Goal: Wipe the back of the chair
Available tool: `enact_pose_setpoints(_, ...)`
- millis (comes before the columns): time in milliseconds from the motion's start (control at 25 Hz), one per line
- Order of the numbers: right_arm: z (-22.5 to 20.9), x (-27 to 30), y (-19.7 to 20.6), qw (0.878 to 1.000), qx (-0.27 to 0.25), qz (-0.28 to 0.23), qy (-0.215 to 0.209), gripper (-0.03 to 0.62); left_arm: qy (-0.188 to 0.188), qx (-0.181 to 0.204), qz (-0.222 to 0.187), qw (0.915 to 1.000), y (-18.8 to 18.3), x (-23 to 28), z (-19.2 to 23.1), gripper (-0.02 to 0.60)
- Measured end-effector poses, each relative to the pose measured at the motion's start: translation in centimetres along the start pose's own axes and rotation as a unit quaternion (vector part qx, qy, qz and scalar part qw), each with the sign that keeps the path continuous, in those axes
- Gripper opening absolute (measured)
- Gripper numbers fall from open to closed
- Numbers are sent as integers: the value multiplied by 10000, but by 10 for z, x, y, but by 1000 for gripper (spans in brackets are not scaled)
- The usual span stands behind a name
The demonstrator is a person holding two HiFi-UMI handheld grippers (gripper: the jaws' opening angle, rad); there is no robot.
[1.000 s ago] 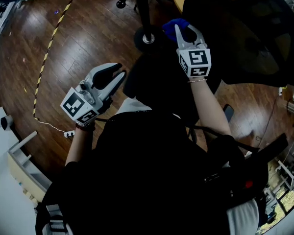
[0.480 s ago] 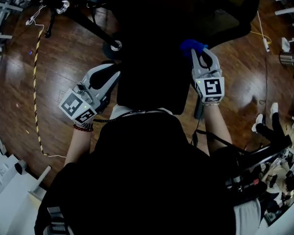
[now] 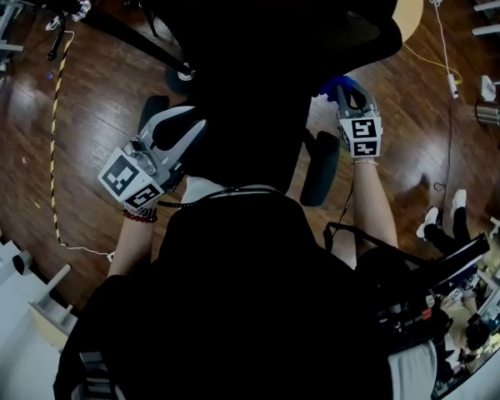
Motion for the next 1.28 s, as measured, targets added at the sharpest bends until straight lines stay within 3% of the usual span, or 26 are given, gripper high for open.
enact_pose_setpoints(240, 4, 33, -7, 9997, -255, 5, -30, 28, -641, -175, -120, 9977, 16, -19, -4, 67)
enact_pose_setpoints(520, 35, 58, -31, 9996, -262, -19, -119, 28, -938, -410, -296, 9943, 24, -44, 14, 66)
enact_pose_setpoints(880, 93, 110, -69, 9986, -433, -29, -287, 28, -693, -171, -219, 9972, 5, -66, 46, 66)
enact_pose_setpoints(1080, 134, 140, -97, 9984, -476, -14, -298, 28, -366, -505, -73, 9980, 11, -96, 74, 67)
enact_pose_setpoints(1280, 183, 177, -119, 9981, -470, -57, -392, 28, 1, -551, 152, 9984, 27, -113, 95, 67)
Point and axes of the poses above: the fingertips, and each gripper's own axes: x forward along the fingers, z to its left, y out of its underside, the point moved 4 cm from there along -x, backward along the fingers, and after that the axes turned 2 degrees about z, right-handed, at the moved point
